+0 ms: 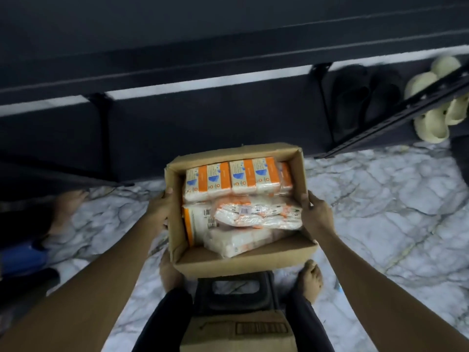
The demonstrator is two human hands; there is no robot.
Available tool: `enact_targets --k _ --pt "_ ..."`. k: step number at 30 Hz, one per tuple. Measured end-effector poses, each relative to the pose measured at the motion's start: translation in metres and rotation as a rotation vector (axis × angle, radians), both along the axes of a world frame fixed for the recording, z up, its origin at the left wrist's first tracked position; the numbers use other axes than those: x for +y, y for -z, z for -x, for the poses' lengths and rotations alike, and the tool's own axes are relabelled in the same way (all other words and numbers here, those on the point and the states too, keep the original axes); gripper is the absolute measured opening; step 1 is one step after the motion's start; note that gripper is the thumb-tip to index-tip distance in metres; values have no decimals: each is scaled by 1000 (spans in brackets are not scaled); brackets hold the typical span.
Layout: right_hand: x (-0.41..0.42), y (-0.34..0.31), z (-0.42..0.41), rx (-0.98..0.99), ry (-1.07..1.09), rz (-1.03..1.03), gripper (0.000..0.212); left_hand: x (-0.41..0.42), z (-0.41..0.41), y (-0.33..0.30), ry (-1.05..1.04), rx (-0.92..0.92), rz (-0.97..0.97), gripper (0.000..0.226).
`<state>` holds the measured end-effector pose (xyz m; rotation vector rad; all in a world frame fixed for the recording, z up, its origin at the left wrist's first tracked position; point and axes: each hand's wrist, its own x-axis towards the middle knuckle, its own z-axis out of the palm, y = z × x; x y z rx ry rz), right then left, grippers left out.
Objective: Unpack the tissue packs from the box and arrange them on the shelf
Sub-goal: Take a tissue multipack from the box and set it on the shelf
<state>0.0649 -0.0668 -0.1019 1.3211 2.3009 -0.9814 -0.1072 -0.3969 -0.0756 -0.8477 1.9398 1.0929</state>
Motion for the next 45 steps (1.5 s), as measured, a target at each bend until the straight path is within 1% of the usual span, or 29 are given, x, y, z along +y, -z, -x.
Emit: enact_targets --k 2,5,9,11,13,16,17,19,20,23,25,27,29,31,33,34,36,38,41,43,45 --pt "-8 1 15 7 -54 -12 45 -15 4 4 -33 -3 11 47" --pt "-13 1 29 -14 -55 2 45 -29 9 12 -68 16 13 53" --pt "-12 -1 37 -69 -96 25 50 -33 13 11 -29 10 -17 58" --pt "-12 -4 46 -27 -95 52 53 -33 15 12 11 12 -5 65" --pt "-11 -6 60 51 -73 66 57 -29 18 8 45 10 3 67" --pt "-11 -5 85 133 -83 109 59 -18 24 -2 54 -29 -56 70" --pt "-11 -3 90 137 -100 126 61 -14 25 -4 52 -23 -88 66" --pt "-11 4 93 133 -133 130 74 -7 26 -10 46 15 -128 51" --pt "-11 7 91 125 -145 122 78 -4 27 -13 46 29 -138 51" --pt "-13 10 82 114 -171 97 82 -5 32 -11 31 12 -146 68" --pt "-12 10 81 111 -176 88 85 -8 35 -8 30 9 -150 68" --pt "-11 10 82 112 -187 97 88 -9 33 -6 102 52 -103 65" --pt "-11 7 85 149 -224 54 92 -9 30 -3 302 216 26 68" --pt "-13 2 94 169 -324 -120 85 -7 30 2 557 411 215 77" --pt "-14 -1 108 151 -478 -288 73 2 37 8 734 529 355 80" --pt "-13 0 116 129 -556 -321 67 8 44 9 807 562 396 77" --pt "-12 5 129 62 -695 -338 61 18 56 15 957 567 411 69" --pt "-12 11 135 18 -766 -347 60 26 63 24 1075 550 440 65" --pt "-18 15 136 -16 -764 -376 59 34 57 31 1130 518 552 62" --pt "-24 14 134 -11 -749 -380 59 36 47 32 1113 552 597 65" --pt "-27 15 131 -3 -749 -401 60 34 38 36 1084 608 590 68"
